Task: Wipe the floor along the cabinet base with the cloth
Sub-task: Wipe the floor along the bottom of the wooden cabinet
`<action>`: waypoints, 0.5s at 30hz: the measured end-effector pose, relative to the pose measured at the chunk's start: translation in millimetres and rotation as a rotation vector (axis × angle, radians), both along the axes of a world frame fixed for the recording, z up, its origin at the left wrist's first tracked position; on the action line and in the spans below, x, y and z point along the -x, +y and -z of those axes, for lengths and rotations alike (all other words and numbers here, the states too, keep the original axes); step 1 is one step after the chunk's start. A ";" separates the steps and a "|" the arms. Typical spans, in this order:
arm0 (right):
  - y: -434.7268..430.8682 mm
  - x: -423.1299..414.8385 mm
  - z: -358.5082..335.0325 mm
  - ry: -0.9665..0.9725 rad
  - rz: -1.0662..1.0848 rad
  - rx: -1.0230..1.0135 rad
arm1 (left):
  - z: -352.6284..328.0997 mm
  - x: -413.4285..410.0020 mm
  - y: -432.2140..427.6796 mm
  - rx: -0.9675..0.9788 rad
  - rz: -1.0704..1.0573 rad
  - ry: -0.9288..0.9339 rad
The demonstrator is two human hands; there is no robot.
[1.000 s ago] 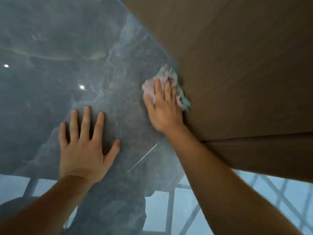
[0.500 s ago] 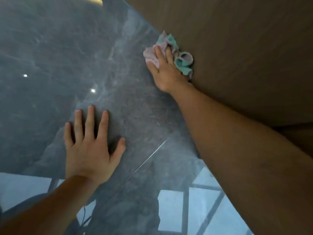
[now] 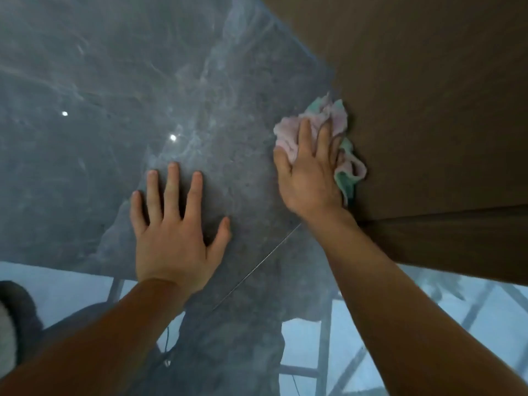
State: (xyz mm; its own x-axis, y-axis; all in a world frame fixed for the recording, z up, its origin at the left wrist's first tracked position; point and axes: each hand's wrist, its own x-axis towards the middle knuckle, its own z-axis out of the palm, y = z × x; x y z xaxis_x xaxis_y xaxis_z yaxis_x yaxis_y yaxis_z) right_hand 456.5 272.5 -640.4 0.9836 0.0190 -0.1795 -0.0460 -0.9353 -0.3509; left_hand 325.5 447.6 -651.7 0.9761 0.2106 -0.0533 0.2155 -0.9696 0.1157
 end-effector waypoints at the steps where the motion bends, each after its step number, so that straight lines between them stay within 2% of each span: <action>1: 9.0 -23.0 2.1 -0.012 0.026 -0.016 | 0.6 -0.7 0.7 -0.004 -0.004 -0.005; 4: 23.5 -49.7 4.5 -0.027 0.052 -0.016 | 2.6 0.7 0.0 -0.005 -0.003 -0.013; 6: 14.3 -24.9 2.6 -0.051 -0.007 0.007 | 4.1 2.4 -0.4 -0.007 0.000 -0.024; 8: -4.5 43.3 -3.6 -0.035 -0.048 0.050 | 4.6 4.0 0.1 0.001 -0.001 -0.032; 12: -41.7 208.5 -34.2 0.177 0.004 0.084 | 3.8 3.1 0.0 -0.009 -0.001 -0.029; 15: -50.8 237.6 -33.1 0.234 -0.033 0.121 | 4.5 -0.3 3.1 0.011 0.001 -0.042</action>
State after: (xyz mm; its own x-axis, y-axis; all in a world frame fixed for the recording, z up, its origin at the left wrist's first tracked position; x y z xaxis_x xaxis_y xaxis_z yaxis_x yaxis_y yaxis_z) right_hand 218.9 221.7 -607.3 0.9143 0.0147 -0.4049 -0.0816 -0.9722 -0.2197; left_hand 325.8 450.7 -656.2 0.9779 0.2088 -0.0144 0.2088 -0.9686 0.1350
